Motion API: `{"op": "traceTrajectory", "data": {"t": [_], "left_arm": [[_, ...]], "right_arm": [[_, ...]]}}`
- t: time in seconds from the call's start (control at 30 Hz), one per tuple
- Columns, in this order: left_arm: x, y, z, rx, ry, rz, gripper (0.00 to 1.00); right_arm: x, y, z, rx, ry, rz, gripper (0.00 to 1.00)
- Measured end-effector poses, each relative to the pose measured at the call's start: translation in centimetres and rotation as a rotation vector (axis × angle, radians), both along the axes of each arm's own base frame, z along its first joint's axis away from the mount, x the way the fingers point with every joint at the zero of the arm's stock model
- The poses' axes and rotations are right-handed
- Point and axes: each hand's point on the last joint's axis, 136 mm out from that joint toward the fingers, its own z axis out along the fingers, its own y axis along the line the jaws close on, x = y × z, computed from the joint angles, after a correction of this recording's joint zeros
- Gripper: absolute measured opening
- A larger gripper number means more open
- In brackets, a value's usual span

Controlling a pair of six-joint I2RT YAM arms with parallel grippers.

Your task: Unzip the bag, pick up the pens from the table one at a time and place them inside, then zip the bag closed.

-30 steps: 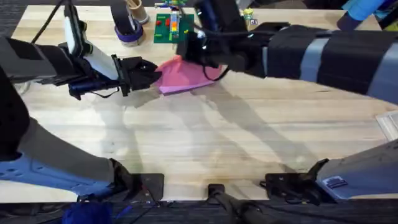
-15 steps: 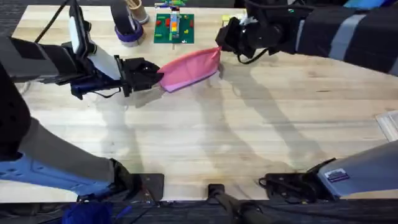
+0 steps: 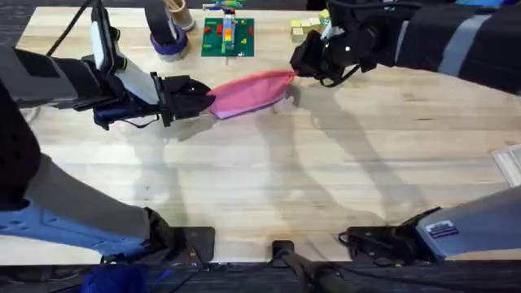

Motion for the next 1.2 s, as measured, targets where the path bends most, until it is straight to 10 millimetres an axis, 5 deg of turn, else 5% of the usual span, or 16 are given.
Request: {"op": "traceTrajectory", "data": {"t": [0.37,0.6,0.83,1.03,1.2], "left_arm": [[0.0,-0.1,0.0,-0.002,0.0,-0.002,0.042],[0.1,0.6,-0.2,0.01,0.008,0.02,0.043],[0.1,0.6,-0.2,0.009,0.01,0.02,0.042],[0.1,0.6,-0.2,0.009,0.01,0.02,0.052],[0.1,0.7,-0.1,0.005,0.009,0.024,0.78]], "right_arm": [[0.4,-1.7,-0.6,-0.076,0.0,-0.05,0.031],[1.7,-7.4,-1.0,-0.223,-0.021,-0.197,0.029],[1.6,-5.9,0.0,-0.276,-0.065,-0.082,0.962],[0.2,-3.3,5.5,-0.268,-0.195,0.053,0.996],[-0.7,-2.4,8.7,-0.27,-0.281,0.114,0.996]]}}
